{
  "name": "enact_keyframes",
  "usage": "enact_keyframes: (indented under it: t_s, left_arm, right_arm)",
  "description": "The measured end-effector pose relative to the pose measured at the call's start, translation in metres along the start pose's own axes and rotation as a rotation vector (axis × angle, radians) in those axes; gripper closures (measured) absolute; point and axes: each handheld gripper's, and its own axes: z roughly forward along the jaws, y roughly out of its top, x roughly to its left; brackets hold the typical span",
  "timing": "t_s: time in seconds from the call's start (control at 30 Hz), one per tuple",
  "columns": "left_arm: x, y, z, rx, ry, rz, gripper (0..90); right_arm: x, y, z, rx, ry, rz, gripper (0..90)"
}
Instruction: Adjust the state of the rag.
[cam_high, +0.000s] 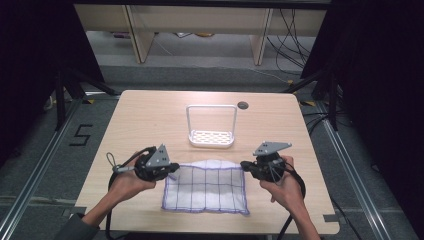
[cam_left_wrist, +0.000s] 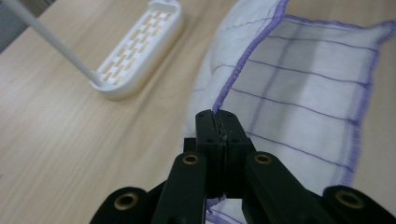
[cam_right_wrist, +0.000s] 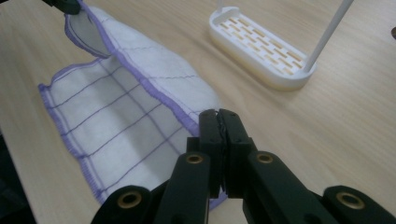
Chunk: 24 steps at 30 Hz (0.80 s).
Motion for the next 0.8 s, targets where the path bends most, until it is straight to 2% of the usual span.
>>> enact_keyframes:
  t_s: [0.07,0.1,0.17,0.23,0.27,0.33,0.53,0.57,0.6,0.7,0.73,0.77,0.8]
  left_arm:
    - [-0.011,-0.004,-0.001,0.014,-0.012,0.025,88.0]
    - [-0.017,-0.007,0.0,0.009,-0.026,0.015,88.0]
    - [-0.025,-0.014,0.002,0.024,-0.051,0.012,87.9]
    - [-0.031,-0.02,0.005,0.039,-0.062,0.02,87.9]
    - [-0.035,-0.024,0.007,0.034,-0.079,0.008,87.8]
    - [-0.041,-0.029,0.01,0.041,-0.086,0.008,87.7]
    - [-0.054,-0.041,0.017,0.051,-0.115,0.012,87.6]
    - [-0.056,-0.042,0.017,0.051,-0.114,0.008,87.5]
    - [-0.056,-0.044,0.018,0.055,-0.117,0.016,87.4]
    - [-0.059,-0.047,0.022,0.06,-0.123,0.004,87.3]
    - [-0.06,-0.048,0.024,0.066,-0.128,0.006,87.2]
    - [-0.062,-0.049,0.025,0.059,-0.138,0.002,87.0]
    - [-0.062,-0.049,0.025,0.073,-0.139,0.014,86.8]
  right_arm:
    - [0.011,-0.008,-0.004,0.012,0.007,0.022,89.4]
    - [0.011,-0.012,-0.004,0.005,0.01,-0.012,89.4]
    - [0.02,-0.02,-0.005,0.019,0.004,0.001,89.4]
    - [0.024,-0.029,-0.003,0.041,0.017,0.005,89.4]
    - [0.025,-0.034,-0.001,0.041,0.018,-0.006,89.4]
    - [0.029,-0.042,0.001,0.063,0.018,-0.003,89.4]
    - [0.039,-0.062,0.009,0.105,0.036,0.006,89.3]
    - [0.04,-0.064,0.01,0.09,0.037,-0.018,89.3]
    - [0.041,-0.065,0.01,0.107,0.043,-0.022,89.3]
    - [0.041,-0.073,0.016,0.119,0.054,-0.034,89.2]
    - [0.044,-0.075,0.018,0.129,0.041,-0.009,89.1]
    - [0.045,-0.078,0.019,0.148,0.057,0.001,89.1]
    - [0.045,-0.08,0.022,0.154,0.057,-0.01,88.9]
